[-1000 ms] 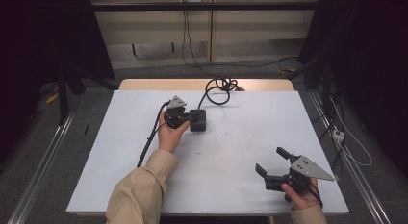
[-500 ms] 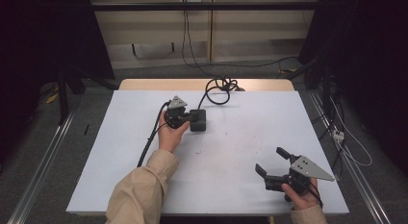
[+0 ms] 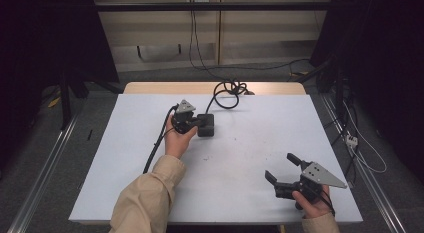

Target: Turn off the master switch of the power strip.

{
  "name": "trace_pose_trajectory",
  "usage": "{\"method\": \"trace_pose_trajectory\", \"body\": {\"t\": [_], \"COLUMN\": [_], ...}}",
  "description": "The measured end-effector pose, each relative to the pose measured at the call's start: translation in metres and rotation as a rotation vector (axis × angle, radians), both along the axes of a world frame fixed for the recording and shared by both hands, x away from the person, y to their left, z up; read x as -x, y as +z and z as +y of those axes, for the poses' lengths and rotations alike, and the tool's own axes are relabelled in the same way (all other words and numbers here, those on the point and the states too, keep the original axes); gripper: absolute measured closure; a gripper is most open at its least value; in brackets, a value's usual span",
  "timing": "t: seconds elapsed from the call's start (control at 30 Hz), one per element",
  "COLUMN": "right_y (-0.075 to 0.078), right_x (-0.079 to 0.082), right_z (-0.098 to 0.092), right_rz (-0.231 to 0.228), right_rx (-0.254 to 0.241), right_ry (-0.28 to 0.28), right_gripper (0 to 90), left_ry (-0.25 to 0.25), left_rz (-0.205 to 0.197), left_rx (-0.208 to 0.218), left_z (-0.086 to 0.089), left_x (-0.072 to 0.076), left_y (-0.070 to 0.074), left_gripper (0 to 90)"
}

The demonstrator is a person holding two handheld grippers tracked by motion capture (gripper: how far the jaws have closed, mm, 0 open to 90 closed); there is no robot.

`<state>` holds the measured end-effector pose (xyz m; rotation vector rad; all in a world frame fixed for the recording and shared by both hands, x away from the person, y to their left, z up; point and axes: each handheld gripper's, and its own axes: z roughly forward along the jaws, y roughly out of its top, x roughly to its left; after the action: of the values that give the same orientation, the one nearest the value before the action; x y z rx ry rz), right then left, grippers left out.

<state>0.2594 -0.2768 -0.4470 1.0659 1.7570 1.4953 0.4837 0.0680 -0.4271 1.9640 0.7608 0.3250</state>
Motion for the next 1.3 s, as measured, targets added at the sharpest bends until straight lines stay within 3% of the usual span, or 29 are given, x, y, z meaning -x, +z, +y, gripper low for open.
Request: {"method": "trace_pose_trajectory", "body": {"t": [0.8,1.3], "right_y": [0.0003,0.0008], "right_x": [0.0002,0.0007], "right_z": [0.0001,0.0005], "right_rz": [-0.002,-0.002], "right_rx": [0.001,0.001], "right_ry": [0.0,0.0], "right_gripper": [2.1,2.1], "left_ry": [-0.003,0.004], "left_rz": [0.012,0.007], "left_rx": [0.002,-0.021], "left_z": [0.0,-0.0023], "left_x": [-0.0013,-0.0001], "left_y": [0.0006,0.002], "left_gripper": [90.0,90.0]}}
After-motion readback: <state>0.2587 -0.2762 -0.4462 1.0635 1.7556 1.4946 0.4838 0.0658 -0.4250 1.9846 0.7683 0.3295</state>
